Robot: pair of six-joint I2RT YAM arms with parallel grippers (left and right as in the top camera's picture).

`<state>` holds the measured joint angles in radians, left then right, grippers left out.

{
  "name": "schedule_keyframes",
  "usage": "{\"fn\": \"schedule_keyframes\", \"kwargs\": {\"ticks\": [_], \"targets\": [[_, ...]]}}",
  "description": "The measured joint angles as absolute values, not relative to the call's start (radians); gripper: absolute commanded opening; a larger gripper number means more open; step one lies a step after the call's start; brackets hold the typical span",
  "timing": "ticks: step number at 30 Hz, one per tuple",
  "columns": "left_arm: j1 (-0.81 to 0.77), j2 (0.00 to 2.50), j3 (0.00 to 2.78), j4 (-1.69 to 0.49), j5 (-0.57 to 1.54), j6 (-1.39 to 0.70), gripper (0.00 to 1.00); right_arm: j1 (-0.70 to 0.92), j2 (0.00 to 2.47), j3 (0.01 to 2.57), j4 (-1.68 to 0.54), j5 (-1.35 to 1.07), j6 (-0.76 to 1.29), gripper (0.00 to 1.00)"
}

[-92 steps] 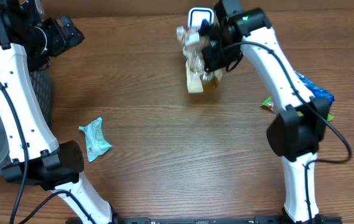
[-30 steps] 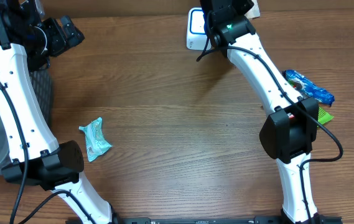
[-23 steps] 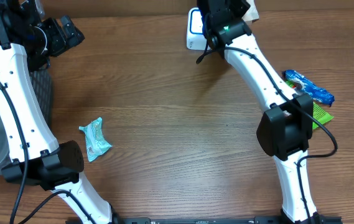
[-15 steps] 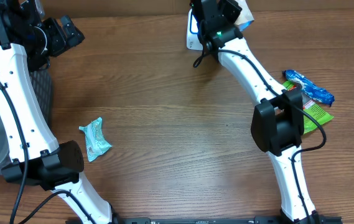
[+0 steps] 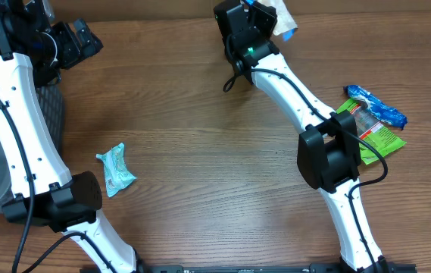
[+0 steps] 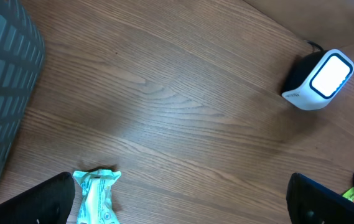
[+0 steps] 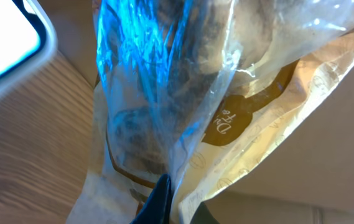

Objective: Scan the item barcode
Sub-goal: 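Hold the pastry bag in front of the white scanner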

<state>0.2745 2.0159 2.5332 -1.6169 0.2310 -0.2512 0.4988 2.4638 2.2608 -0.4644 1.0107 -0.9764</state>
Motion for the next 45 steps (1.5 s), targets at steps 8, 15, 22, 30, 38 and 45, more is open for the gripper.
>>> {"fn": "schedule_keyframes", "kwargs": {"ticks": [8, 15, 22, 30, 38, 45], "targets": [[0.274, 2.016, 2.533, -1.617, 0.231, -0.251, 1.00, 0.497, 2.464, 2.139, -0.430, 1.162, -0.965, 0.04], [0.274, 2.016, 2.533, -1.617, 0.231, -0.251, 1.00, 0.497, 2.466, 2.058, -0.405, 1.194, -0.962, 0.04], [0.274, 2.016, 2.533, -1.617, 0.231, -0.251, 1.00, 0.499, 2.466, 2.054, -0.282, 1.202, -0.971, 0.04], [0.274, 2.016, 2.533, -1.617, 0.231, -0.251, 1.00, 0.522, 2.466, 2.054, -0.263, 1.179, -1.001, 0.04], [0.274, 2.016, 2.533, -1.617, 0.231, -0.251, 1.00, 0.533, 2.466, 2.054, -0.202, 1.159, -1.003, 0.04], [0.274, 2.016, 2.533, -1.617, 0.231, -0.251, 1.00, 0.546, 2.466, 2.054, -0.219, 1.179, -1.003, 0.04]]}}
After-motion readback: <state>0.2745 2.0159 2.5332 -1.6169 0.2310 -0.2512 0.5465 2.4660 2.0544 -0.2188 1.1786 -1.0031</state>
